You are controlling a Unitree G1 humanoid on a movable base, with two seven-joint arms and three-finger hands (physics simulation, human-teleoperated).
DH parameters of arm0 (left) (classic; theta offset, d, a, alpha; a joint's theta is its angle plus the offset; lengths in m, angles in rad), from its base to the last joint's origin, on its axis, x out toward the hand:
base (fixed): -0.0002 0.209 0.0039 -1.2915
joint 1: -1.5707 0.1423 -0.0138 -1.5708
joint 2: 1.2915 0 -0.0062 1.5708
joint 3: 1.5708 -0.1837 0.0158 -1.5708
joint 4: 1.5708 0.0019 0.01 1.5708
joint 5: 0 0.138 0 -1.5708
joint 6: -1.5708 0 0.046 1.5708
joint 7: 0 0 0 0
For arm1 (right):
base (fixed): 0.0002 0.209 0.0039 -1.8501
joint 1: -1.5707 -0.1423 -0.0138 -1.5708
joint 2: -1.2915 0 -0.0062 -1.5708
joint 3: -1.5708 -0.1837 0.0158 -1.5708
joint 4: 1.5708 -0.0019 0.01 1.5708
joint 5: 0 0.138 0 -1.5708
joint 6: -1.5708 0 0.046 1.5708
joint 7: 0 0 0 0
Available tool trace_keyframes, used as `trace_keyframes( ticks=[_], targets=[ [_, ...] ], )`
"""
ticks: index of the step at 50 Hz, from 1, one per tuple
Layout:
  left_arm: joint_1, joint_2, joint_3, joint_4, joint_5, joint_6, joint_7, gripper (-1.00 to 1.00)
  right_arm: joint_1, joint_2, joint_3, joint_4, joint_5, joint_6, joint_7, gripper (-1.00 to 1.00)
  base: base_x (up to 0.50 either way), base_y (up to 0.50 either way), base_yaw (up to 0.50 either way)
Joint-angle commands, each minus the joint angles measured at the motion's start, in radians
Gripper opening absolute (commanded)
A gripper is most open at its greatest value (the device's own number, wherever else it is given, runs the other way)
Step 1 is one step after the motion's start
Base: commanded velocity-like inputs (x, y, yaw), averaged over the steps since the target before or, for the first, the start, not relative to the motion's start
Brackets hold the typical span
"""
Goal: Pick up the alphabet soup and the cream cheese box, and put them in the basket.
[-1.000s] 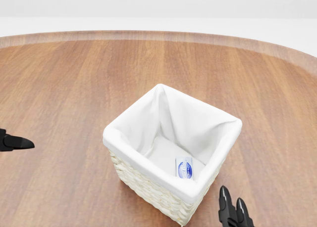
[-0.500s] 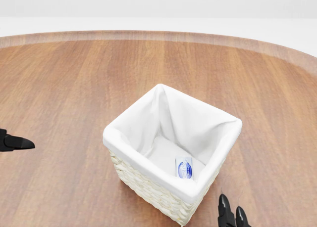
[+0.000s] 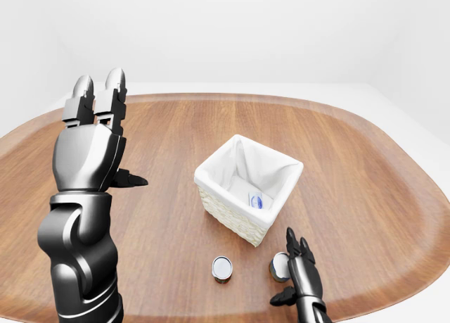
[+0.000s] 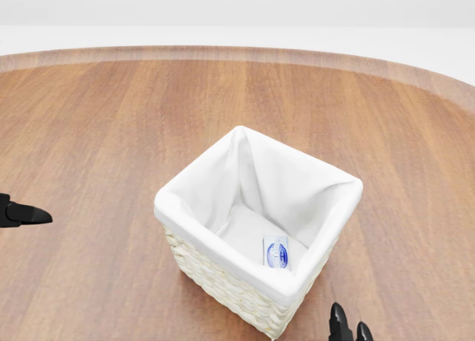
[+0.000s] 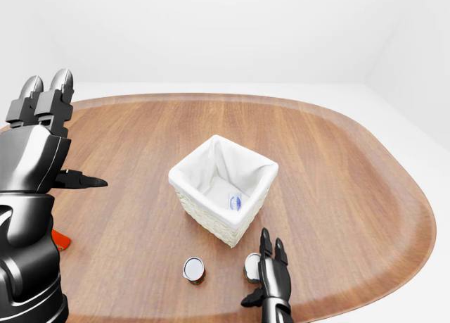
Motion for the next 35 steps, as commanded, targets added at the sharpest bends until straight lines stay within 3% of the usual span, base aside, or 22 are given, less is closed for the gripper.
trace_keyframes(
  ticks=[1,10,11,12,13,35],
  targets=[
    [0.002,0.0,0.001,0.006,-0.004,0.0,0.01,1.0,-0.048,0.002,-0.009,0.098,0.005,0.0,-0.018,1.0,0.0,0.0,0.0],
    [0.001,0.001,0.001,0.001,-0.003,0.0,0.003,1.0,-0.082,0.002,-0.03,0.157,0.016,0.0,-0.029,1.0,0.0,0.0,0.0],
    [0.001,0.001,0.001,0.007,-0.005,0.0,0.008,1.0,-0.08,0.002,-0.035,0.149,0.02,0.0,-0.033,0.47,0.0,0.0,0.0],
    [0.0,0.001,0.001,0.006,-0.004,0.0,0.007,1.0,-0.078,0.002,-0.04,0.138,0.028,0.0,-0.029,0.15,0.0,0.0,0.0],
    [-0.001,0.002,0.001,0.002,-0.002,0.0,0.002,1.0,-0.071,0.003,-0.044,0.118,0.032,0.0,-0.023,-1.0,0.0,0.0,0.0],
    [-0.001,0.001,0.001,-0.009,0.005,0.0,-0.008,1.0,-0.002,0.023,-0.126,-0.143,0.142,0.0,0.003,-1.0,0.0,0.0,0.0]
  ],
)
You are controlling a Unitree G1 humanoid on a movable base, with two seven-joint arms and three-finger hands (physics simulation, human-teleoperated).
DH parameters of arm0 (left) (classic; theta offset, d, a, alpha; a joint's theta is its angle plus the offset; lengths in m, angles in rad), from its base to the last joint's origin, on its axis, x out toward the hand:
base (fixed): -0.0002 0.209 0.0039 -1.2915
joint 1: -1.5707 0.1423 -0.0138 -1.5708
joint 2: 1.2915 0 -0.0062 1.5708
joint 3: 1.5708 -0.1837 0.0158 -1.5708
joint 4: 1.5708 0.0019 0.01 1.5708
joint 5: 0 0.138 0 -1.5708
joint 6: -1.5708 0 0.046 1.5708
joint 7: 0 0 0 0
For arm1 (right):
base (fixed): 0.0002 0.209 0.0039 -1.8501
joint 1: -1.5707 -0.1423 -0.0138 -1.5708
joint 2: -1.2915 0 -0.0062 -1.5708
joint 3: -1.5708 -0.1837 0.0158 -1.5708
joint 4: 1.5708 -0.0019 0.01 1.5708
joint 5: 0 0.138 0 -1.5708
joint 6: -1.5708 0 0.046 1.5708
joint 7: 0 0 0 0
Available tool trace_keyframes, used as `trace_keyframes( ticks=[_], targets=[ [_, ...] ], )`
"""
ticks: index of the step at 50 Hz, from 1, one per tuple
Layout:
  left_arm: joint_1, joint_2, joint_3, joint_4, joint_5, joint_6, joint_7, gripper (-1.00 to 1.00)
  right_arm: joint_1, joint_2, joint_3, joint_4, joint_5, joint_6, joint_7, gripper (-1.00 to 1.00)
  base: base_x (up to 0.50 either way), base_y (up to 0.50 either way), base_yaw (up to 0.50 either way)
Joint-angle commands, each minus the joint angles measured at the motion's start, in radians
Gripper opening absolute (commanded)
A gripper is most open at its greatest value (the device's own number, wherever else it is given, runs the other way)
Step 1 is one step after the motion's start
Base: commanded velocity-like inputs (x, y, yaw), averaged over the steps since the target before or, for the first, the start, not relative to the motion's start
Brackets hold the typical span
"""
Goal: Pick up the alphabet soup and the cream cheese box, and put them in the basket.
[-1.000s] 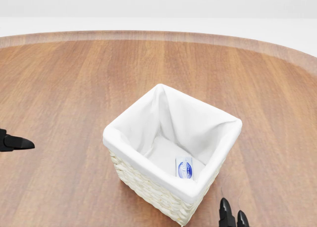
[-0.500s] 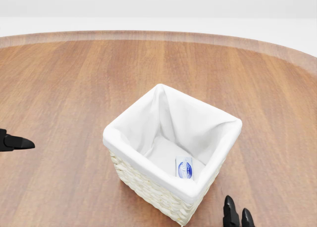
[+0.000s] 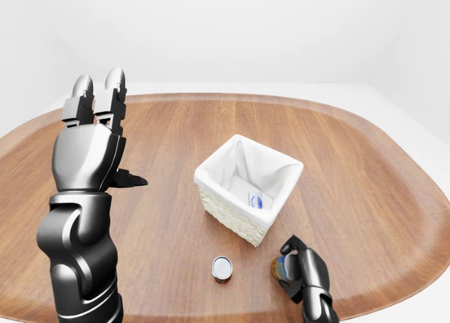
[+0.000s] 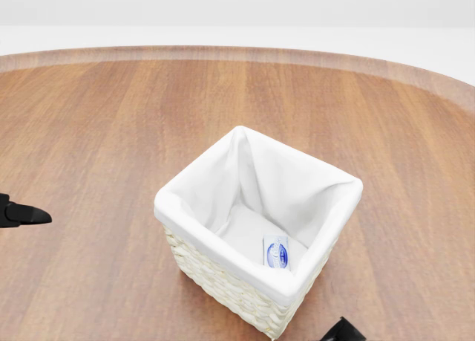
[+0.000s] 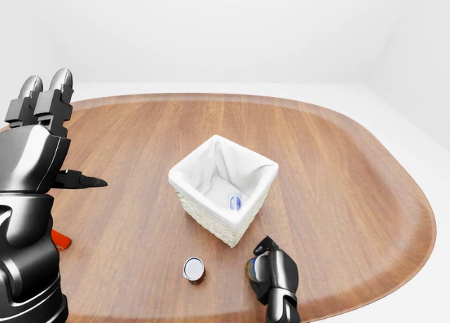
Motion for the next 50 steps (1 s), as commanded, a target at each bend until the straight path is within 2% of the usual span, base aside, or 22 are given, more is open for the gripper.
trace_keyframes(
  ticks=[1,2,6,10,27,50],
  targets=[
    [0.0,-0.001,0.0,-0.003,0.002,0.0,-0.002,1.0,0.023,0.013,-0.052,-0.104,0.058,0.0,0.014,-1.0,0.0,0.0,0.0],
    [0.002,-0.001,0.001,-0.002,0.001,0.0,-0.001,1.0,0.023,0.017,-0.066,-0.121,0.039,0.0,-0.018,-1.0,0.0,0.0,0.0],
    [0.002,-0.002,0.0,0.003,-0.001,0.0,0.006,1.0,0.031,0.011,-0.078,-0.141,0.058,0.0,-0.001,-1.0,0.0,0.0,0.0],
    [0.0,0.0,0.0,0.0,0.001,0.0,0.0,1.0,0.02,0.015,-0.11,-0.139,0.048,0.0,-0.054,-1.0,0.0,0.0,0.0],
    [0.002,-0.002,-0.001,0.004,0.0,0.0,0.004,1.0,-0.051,0.004,-0.189,-0.07,0.143,0.0,-0.056,-1.0,0.0,0.0,0.0],
    [0.002,-0.001,-0.001,0.008,0.0,0.0,-0.004,1.0,-0.073,0.01,-0.274,-0.236,0.187,0.0,-0.056,-1.0,0.0,0.0,0.0]
  ],
)
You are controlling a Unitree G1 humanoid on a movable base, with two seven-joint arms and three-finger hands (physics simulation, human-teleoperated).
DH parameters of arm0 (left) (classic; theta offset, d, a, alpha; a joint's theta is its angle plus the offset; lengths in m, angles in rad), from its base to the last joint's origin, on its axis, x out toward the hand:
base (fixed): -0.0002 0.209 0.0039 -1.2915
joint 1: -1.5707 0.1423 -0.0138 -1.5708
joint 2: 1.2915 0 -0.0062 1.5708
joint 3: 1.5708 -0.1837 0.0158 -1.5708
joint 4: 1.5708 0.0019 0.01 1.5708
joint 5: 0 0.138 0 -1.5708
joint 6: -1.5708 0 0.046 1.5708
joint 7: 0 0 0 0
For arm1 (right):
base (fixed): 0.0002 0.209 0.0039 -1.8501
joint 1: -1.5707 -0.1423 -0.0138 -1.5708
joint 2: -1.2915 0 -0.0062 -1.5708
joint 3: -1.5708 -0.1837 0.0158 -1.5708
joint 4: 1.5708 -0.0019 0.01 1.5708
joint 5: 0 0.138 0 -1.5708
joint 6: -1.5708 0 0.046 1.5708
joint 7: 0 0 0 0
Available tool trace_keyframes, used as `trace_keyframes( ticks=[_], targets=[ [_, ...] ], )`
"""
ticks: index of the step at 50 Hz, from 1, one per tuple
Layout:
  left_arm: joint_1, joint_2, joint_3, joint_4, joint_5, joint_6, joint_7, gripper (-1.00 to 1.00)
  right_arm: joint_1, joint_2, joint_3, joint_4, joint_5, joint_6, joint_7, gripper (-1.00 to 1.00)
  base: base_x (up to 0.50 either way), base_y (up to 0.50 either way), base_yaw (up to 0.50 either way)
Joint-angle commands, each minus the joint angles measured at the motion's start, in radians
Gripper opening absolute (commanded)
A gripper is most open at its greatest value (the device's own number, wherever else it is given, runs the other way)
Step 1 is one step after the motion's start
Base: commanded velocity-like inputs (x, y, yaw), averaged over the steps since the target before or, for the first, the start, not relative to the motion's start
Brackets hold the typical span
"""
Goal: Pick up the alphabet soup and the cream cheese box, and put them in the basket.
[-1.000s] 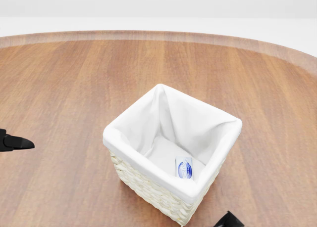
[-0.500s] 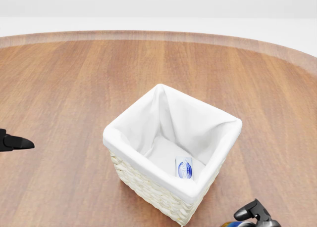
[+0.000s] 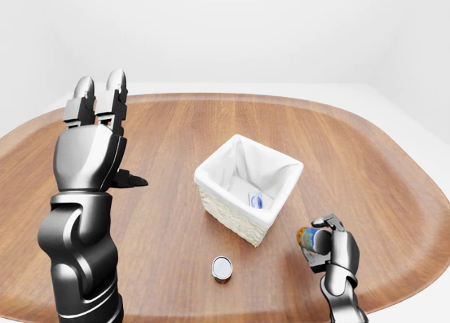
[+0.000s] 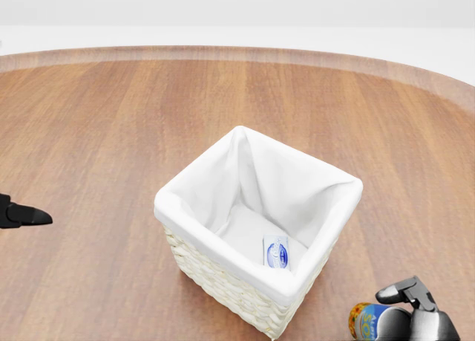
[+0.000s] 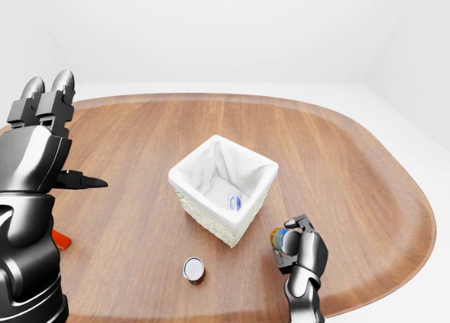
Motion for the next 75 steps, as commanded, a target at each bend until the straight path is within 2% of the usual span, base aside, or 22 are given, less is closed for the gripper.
trace_keyframes(
  ticks=[1,8,21,29,38,47,64,75],
  targets=[
    [0.0,0.0,0.0,0.004,-0.001,0.0,0.0,1.0,0.0,0.003,-0.043,-0.108,0.025,0.0,0.0,-1.0,0.0,0.0,0.0],
    [0.001,0.0,-0.001,0.007,-0.001,0.0,0.0,1.0,0.056,0.036,-0.082,-0.297,0.003,0.063,0.0,-1.0,0.0,0.0,0.0],
    [0.002,-0.001,0.0,0.002,-0.001,0.0,0.003,1.0,0.099,0.096,-0.128,-0.488,0.013,0.081,0.0,-1.0,0.0,0.0,0.0],
    [0.003,-0.002,0.0,0.003,-0.003,0.0,0.007,1.0,0.086,0.103,-0.101,-0.531,-0.019,0.098,0.0,-1.0,0.0,0.0,0.0],
    [0.004,-0.002,0.0,-0.001,-0.003,0.0,0.005,1.0,0.086,0.137,-0.121,-0.712,0.033,0.175,0.0,-1.0,0.0,0.0,0.0],
    [0.003,-0.001,0.0,-0.005,-0.002,0.0,0.001,1.0,0.056,0.138,-0.073,-0.793,0.01,0.175,0.0,-1.0,0.0,0.0,0.0],
    [0.002,-0.001,0.001,-0.008,-0.001,0.0,-0.003,1.0,-0.06,0.114,0.079,-0.937,-0.065,0.175,0.004,-1.0,0.0,0.0,0.0],
    [0.0,0.0,0.0,-0.001,-0.002,0.0,-0.001,1.0,-0.17,0.1,0.136,-0.88,-0.092,0.175,0.022,-1.0,0.0,0.0,0.0]
  ],
)
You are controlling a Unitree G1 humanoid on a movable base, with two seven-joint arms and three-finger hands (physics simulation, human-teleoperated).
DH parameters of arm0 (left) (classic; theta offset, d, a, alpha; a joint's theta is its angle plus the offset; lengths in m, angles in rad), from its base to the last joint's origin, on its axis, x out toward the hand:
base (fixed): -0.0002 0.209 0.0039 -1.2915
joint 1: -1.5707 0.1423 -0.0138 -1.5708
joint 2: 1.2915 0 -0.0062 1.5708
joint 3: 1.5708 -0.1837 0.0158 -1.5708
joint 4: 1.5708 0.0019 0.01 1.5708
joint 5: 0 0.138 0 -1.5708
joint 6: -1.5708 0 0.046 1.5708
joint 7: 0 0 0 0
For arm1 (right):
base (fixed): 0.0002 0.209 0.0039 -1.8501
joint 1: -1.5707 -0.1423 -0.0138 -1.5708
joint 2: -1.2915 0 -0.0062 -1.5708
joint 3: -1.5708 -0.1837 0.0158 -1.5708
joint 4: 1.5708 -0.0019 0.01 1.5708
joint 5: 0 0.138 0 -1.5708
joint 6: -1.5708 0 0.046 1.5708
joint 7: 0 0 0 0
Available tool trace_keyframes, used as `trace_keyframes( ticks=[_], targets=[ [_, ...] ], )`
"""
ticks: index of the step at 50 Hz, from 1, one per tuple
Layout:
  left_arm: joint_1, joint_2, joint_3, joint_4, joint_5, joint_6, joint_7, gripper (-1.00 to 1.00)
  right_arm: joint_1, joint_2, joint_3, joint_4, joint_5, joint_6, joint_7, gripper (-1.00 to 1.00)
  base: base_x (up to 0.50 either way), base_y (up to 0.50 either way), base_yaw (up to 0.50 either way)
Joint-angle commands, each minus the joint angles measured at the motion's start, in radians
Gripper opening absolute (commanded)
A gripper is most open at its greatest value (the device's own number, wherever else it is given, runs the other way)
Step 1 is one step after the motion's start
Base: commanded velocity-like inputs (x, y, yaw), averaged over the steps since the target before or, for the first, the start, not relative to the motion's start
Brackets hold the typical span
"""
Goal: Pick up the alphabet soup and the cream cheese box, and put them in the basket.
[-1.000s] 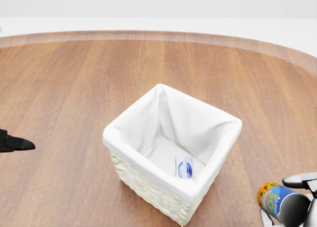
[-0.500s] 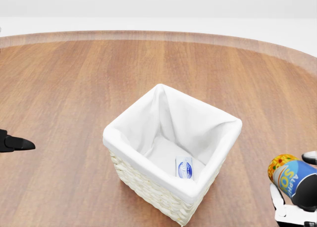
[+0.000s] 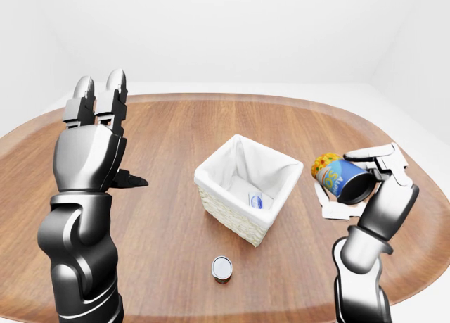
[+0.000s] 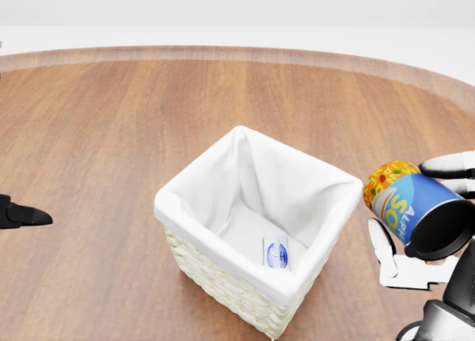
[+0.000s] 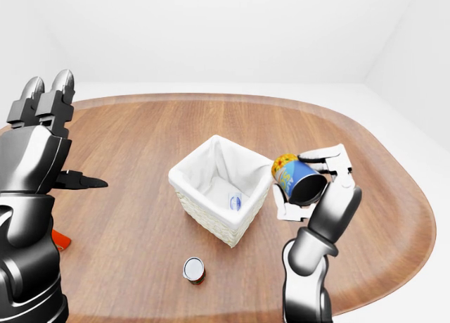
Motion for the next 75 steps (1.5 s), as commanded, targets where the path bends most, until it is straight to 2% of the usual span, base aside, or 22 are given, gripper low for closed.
trace_keyframes(
  ticks=[1,19,32,50,54,58,62,71,75],
  targets=[
    [-0.001,0.0,-0.001,0.009,-0.002,0.0,0.005,1.0,-0.11,-0.012,0.07,0.011,-0.006,0.0,-0.01,-1.0,0.0,0.0,0.0],
    [0.003,-0.001,-0.001,0.015,-0.007,0.0,0.016,1.0,-0.313,0.006,0.161,0.191,-0.077,0.0,0.015,-1.0,0.0,0.0,0.0],
    [0.002,0.0,0.0,-0.001,-0.001,0.0,-0.001,1.0,-0.392,0.024,0.173,0.384,-0.064,0.0,-0.028,-1.0,0.0,0.0,0.0],
    [0.002,0.0,-0.001,0.011,-0.004,0.0,0.01,1.0,-0.515,0.044,0.201,0.687,-0.147,0.0,-0.028,-1.0,0.0,0.0,0.0],
    [0.001,0.0,-0.001,0.003,-0.001,0.0,0.002,1.0,-0.551,0.027,0.198,0.72,-0.19,0.0,0.023,-1.0,0.0,0.0,0.0],
    [0.0,0.0,0.0,0.008,-0.003,0.0,0.004,1.0,-0.579,0.008,0.214,0.749,-0.257,0.0,0.157,-1.0,0.0,0.0,0.0],
    [0.0,0.001,-0.001,0.008,-0.002,0.0,0.003,1.0,-0.605,-0.003,0.215,0.815,-0.32,0.0,0.239,-1.0,0.0,0.0,0.0],
    [0.0,0.001,-0.001,0.007,-0.001,0.0,-0.003,1.0,-0.647,-0.001,0.202,0.929,-0.386,0.0,0.297,-1.0,0.0,0.0,0.0],
    [0.001,0.0,0.0,0.008,-0.003,0.0,0.001,1.0,-0.67,-0.004,0.198,0.933,-0.403,0.0,0.355,-1.0,0.0,0.0,0.0]
  ],
)
